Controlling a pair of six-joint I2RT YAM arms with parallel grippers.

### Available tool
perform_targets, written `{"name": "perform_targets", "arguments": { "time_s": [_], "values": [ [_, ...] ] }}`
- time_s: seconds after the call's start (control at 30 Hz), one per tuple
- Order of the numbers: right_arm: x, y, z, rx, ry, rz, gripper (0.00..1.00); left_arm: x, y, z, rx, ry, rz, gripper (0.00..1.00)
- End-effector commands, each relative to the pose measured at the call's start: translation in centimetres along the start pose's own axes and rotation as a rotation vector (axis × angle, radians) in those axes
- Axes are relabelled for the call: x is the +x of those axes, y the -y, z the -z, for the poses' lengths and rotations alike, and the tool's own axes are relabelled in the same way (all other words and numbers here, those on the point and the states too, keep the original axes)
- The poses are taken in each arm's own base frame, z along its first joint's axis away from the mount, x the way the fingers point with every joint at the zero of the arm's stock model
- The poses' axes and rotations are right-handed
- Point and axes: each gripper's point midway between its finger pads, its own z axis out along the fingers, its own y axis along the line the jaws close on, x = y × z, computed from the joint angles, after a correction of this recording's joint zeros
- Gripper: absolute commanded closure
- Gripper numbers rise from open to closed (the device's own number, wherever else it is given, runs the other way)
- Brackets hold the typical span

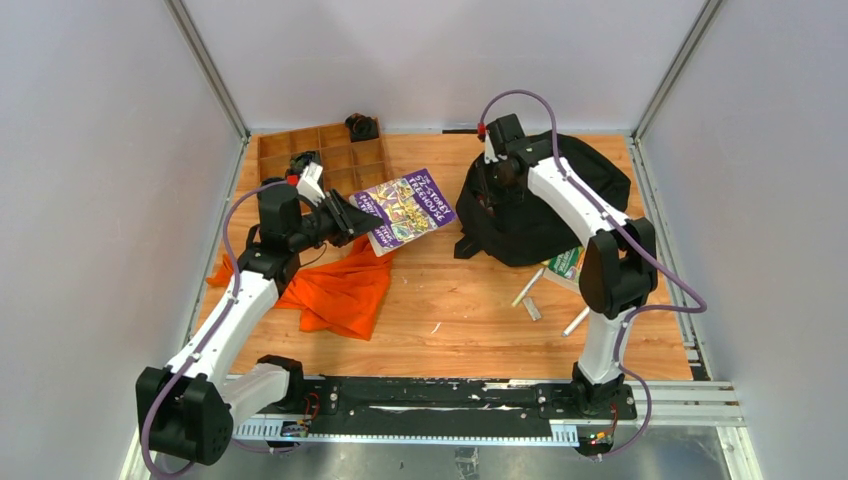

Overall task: Pack the student bag
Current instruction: Place the book in the student bag.

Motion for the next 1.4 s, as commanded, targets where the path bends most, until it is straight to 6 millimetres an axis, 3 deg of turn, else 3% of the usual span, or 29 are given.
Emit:
{"name": "perform_targets", "arguments": {
  "time_s": [0.0, 0.1, 0.4, 0.67, 0.8, 1.03, 1.37],
  "values": [
    [-0.9, 0.5, 1.2, 0.034, 0.025, 0.012, 0.78, -0.9, 2.5, 0.2, 0.107, 0.022, -0.07, 1.0],
    [-1.1, 0.5, 1.5, 0.033, 0.029, 0.012, 1.0, -0.7, 2.6, 0.1, 0.114, 0.012, -0.075, 1.0],
    [-3.4, 0.9, 5.6, 0.063, 0.136, 0.007, 1.0, 0.6, 4.3, -1.0, 0.145, -0.039, -0.116, 1.0],
    [-5.3, 1.5, 10.7, 0.099, 0.313, -0.059, 1.0, -0.2, 6.9, -3.2, 0.178, -0.054, -0.107, 1.0],
    [-6.4, 2.0, 11.9, 0.11, 0.377, -0.09, 1.0, 0.1, 8.1, -5.5, 0.196, -0.093, -0.075, 1.0],
    [-7.9, 2.5, 13.6, 0.104, 0.422, -0.118, 1.0, 0.3, 7.7, -9.1, 0.178, -0.135, 0.03, 1.0],
    [-8.1, 2.7, 13.6, 0.102, 0.443, -0.191, 1.0, 2.4, 5.7, -10.5, 0.074, -0.091, 0.147, 1.0]
  ]
}}
